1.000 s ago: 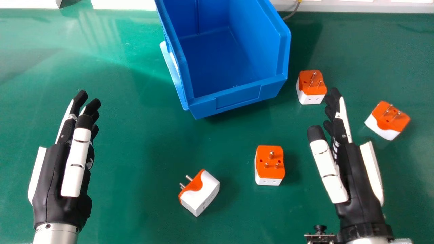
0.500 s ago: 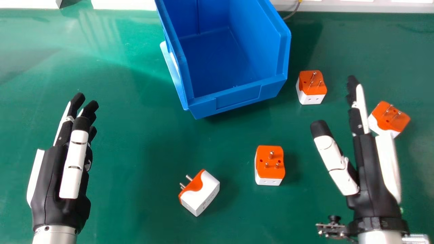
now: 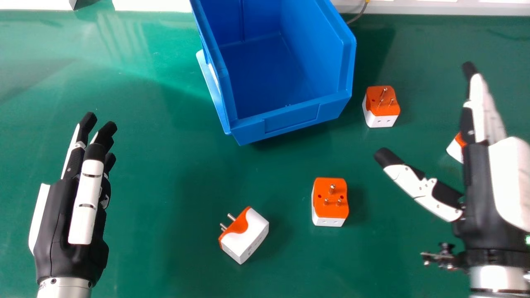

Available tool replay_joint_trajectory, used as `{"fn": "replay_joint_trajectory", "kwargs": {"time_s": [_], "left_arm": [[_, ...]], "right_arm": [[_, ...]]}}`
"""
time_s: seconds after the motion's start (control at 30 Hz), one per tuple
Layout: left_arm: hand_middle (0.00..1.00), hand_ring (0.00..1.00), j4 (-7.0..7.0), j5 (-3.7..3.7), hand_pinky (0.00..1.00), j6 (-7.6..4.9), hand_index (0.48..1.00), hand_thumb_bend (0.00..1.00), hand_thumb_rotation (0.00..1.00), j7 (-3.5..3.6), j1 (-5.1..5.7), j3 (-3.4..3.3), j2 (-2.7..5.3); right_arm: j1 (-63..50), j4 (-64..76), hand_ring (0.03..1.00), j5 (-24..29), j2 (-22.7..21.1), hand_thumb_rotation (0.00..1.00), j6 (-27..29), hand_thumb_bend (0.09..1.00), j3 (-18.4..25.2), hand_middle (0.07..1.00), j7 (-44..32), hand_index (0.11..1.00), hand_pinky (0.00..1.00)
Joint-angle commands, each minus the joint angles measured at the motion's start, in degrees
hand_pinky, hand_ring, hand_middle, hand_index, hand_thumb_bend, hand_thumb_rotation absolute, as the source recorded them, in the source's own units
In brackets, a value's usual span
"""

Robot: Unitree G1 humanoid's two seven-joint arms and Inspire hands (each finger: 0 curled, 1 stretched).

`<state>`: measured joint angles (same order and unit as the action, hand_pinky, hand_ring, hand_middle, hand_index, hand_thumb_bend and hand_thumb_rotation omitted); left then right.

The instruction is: Pick all objects and put in blue box

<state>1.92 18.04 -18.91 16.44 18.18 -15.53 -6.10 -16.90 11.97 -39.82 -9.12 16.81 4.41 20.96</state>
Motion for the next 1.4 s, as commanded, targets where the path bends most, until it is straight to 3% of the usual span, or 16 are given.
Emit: {"fn": "replay_joint_trajectory", "kwargs": {"time_s": [0.0,0.2,0.33,0.77,0.93,1.13,1.27,1.37], "left_arm": [[0.93,0.98,-0.08,0.29,1.0,-1.66,0.966,0.41,0.81,0.52,-0.24,-0.63,-0.41],[0.94,0.98,-0.28,-0.05,1.0,-1.55,0.968,0.41,0.84,0.58,-0.35,-0.7,-0.74],[0.94,0.99,0.16,-0.65,1.0,-1.53,0.972,0.42,0.84,0.29,-0.25,-0.74,-0.93],[0.95,0.99,0.48,-0.06,1.0,-1.59,0.981,0.39,0.86,0.51,-0.3,-0.91,-0.86],[0.95,0.99,1.01,-0.07,1.0,-1.19,0.976,0.38,0.86,0.42,-0.06,-0.95,-0.98],[0.95,0.99,0.53,0.13,1.0,-1.46,0.972,0.4,0.86,0.67,-0.33,-1.03,-0.99],[0.94,0.98,0.71,-0.22,1.0,-1.43,0.966,0.4,0.85,0.4,-0.28,-1.12,-0.98],[0.94,0.98,0.72,0.19,1.0,-1.38,0.968,0.4,0.85,0.69,-0.23,-1.2,-1.06]], "right_arm": [[0.5,2.7,0.961,0.0,-1.0,0.57,-0.7,0.557,1.2,0.98,0.5,0.982,0.93],[0.8,3.9,0.931,-1.4,-2.5,0.49,-3.3,0.626,2.1,0.957,0.4,0.958,0.86],[0.9,4.3,0.922,-1.3,-3.7,0.46,-6.5,0.645,2.9,0.948,-1.5,0.948,0.84],[3.1,3.9,0.862,-1.9,-7.8,0.34,-17.3,0.711,4.3,0.9,-7.8,0.893,0.74],[5.1,1.0,0.851,-1.6,-10.2,0.3,-19.1,0.724,4.4,0.887,-8.5,0.875,0.72],[8.3,-4.6,0.84,-0.4,-12.3,0.26,-19.8,0.734,4.1,0.877,-8.4,0.861,0.7],[10.8,-9.4,0.836,0.3,-13.8,0.24,-20.0,0.734,3.8,0.871,-8.1,0.854,0.7],[12.6,-12.4,0.835,0.9,-14.8,0.22,-21.0,0.733,3.6,0.869,-8.9,0.852,0.7]]}}
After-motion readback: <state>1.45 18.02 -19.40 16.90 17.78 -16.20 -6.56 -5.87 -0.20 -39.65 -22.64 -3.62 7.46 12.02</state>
